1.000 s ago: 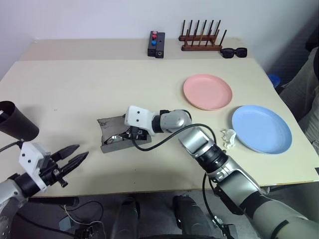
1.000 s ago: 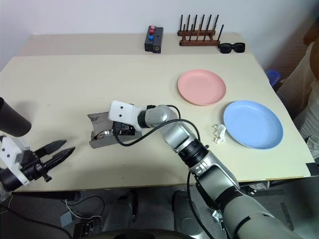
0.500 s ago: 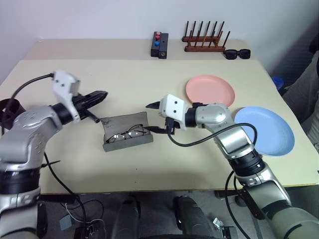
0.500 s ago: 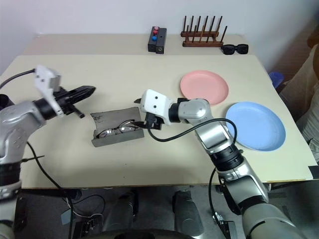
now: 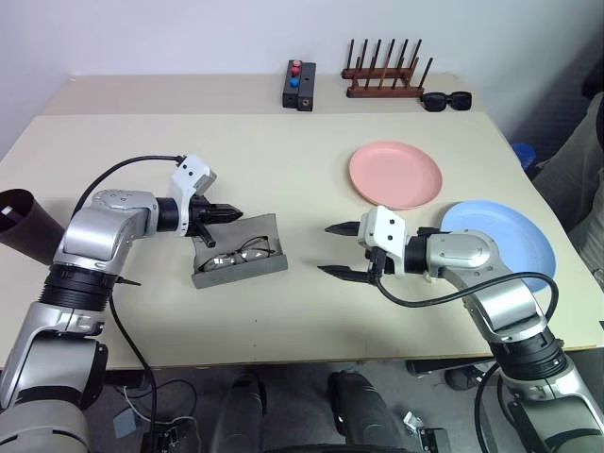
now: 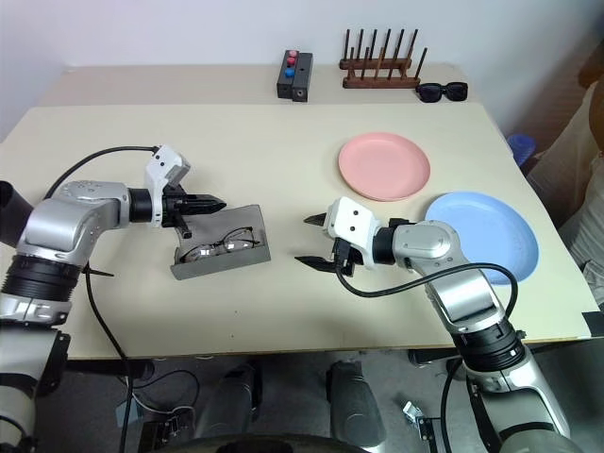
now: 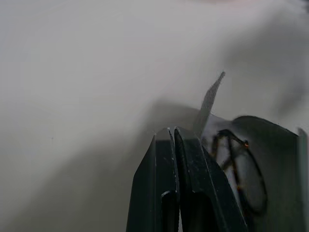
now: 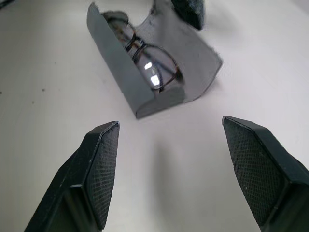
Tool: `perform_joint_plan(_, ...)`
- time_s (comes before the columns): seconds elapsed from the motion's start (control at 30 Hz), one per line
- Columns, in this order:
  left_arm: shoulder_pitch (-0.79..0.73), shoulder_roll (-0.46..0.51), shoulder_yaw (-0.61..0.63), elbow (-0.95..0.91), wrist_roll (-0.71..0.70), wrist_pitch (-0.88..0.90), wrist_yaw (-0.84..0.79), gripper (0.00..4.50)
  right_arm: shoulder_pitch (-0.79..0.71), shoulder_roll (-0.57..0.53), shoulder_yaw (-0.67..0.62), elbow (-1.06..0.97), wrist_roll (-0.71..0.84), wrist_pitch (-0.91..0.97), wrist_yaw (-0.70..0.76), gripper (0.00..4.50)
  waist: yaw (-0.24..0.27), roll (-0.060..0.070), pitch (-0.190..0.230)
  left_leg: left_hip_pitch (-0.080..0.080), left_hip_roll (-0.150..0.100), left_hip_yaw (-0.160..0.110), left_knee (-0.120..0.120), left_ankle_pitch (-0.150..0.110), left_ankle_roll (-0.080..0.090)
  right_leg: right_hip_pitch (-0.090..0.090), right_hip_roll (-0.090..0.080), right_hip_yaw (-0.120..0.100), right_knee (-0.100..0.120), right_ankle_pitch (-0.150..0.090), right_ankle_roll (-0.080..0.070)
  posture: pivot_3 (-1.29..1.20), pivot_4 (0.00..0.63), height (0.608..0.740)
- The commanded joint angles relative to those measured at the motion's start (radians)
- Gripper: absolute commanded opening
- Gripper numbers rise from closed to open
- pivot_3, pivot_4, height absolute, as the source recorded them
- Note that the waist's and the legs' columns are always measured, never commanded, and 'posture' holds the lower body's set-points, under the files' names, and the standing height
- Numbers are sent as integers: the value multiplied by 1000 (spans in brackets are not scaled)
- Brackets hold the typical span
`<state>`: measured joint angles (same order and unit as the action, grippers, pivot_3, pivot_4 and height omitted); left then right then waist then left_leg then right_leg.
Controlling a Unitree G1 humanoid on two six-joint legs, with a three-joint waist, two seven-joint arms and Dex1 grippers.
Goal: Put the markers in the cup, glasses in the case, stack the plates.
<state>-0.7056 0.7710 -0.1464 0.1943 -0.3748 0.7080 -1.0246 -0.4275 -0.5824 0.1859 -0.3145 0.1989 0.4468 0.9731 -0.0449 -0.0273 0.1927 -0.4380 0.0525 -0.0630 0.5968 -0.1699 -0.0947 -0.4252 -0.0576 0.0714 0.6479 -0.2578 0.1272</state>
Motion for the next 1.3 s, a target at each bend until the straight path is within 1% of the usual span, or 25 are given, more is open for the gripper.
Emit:
perform_joint_plan(0.03, 53, 34, -7, -78, -4, -7, -74, 65, -16, 18, -24, -41, 31, -4, -26, 3473, 1, 0, 0, 0, 0, 0, 0, 0, 0, 0, 0, 0, 0, 0, 0, 0, 150, 740)
perform_joint_plan(0.17, 123, 68, 24, -189, -45, 3, -128, 65, -30, 24, -17, -30, 38, -8, -33, 3473, 1, 0, 0, 0, 0, 0, 0, 0, 0, 0, 0, 0, 0, -1, -1, 0, 150, 740)
perform_joint_plan(0.37, 257, 107, 47, -343, -68, 18, -139, 65, -60, 35, -2, 16, 30, -29, -39, 3473, 1, 0, 0, 0, 0, 0, 0, 0, 0, 0, 0, 0, 0, -2, -3, 0, 150, 740)
perform_joint_plan(0.43, 300, 115, 49, -382, -57, -8, -129, 65, -70, 34, 2, 36, 21, -32, -43, 3473, 2, 0, 0, 0, 0, 0, 1, 0, 0, 0, 0, 0, 0, -2, -3, 0, 150, 740)
perform_joint_plan(0.5, 317, 84, 83, -387, -61, -37, -94, 65, -87, 27, 7, 70, 0, -24, -56, 3473, 3, 0, 0, 0, 0, 0, 1, 0, 0, 0, 0, 0, 0, -2, -3, 0, 150, 740)
perform_joint_plan(0.57, 313, 34, 134, -386, -88, -62, -51, 65, -109, 16, 13, 115, -34, -16, -74, 3473, 5, 0, 0, 0, 0, 0, 1, 0, 0, 0, 0, 0, 0, -2, -4, 0, 150, 740)
perform_joint_plan(0.67, 332, -37, 212, -432, -108, -148, 7, 65, -163, -2, 11, 234, -129, -15, -160, 3473, 5, 0, 0, -1, 0, 0, 3, 0, 0, 1, -1, 0, 0, -2, -4, 0, 150, 740)
perform_joint_plan(0.77, 399, -60, 234, -519, -116, -204, 16, 65, -213, -13, 12, 363, -218, -28, -252, 3473, 2, 0, 0, -1, 0, 0, 3, 0, 0, 1, -1, 0, 0, -2, -4, 0, 150, 740)
perform_joint_plan(0.83, 443, -78, 244, -573, -136, -209, 33, 65, -237, -20, 21, 443, -270, -32, -298, 3473, 2, 0, 0, -1, 0, 0, 2, 0, 0, 1, -1, 0, 0, -2, -3, 0, 150, 740)
perform_joint_plan(1.0, 521, -112, 260, -663, -173, -211, 79, 65, -274, -30, 59, 609, -374, -91, -362, 3473, 1, 0, 0, 0, 0, 1, 2, 0, 0, 1, -1, 0, -1, -2, -4, 0, 150, 740)
perform_joint_plan(1.1, 559, -123, 263, -701, -187, -210, 102, 65, -290, -20, 68, 695, -411, -136, -397, 3473, 1, 0, 0, 0, 0, 1, 2, 0, 0, 1, -1, 1, 0, -2, -4, 0, 150, 740)
perform_joint_plan(1.2, 589, -126, 262, -725, -190, -218, 114, 0, -298, -13, 68, 726, -422, -160, -406, 2626, 2, 0, 0, 0, 0, 1, 2, 0, 0, 1, -1, 1, 0, -2, -4, 0, 150, 740)
perform_joint_plan(1.3, 603, -135, 262, -736, -205, -223, 127, 0, -291, -15, 65, 719, -429, -170, -401, 1078, 3, 0, 0, 0, 0, 1, 2, 0, 0, 2, -1, 1, 0, -2, -4, 0, 150, 740)
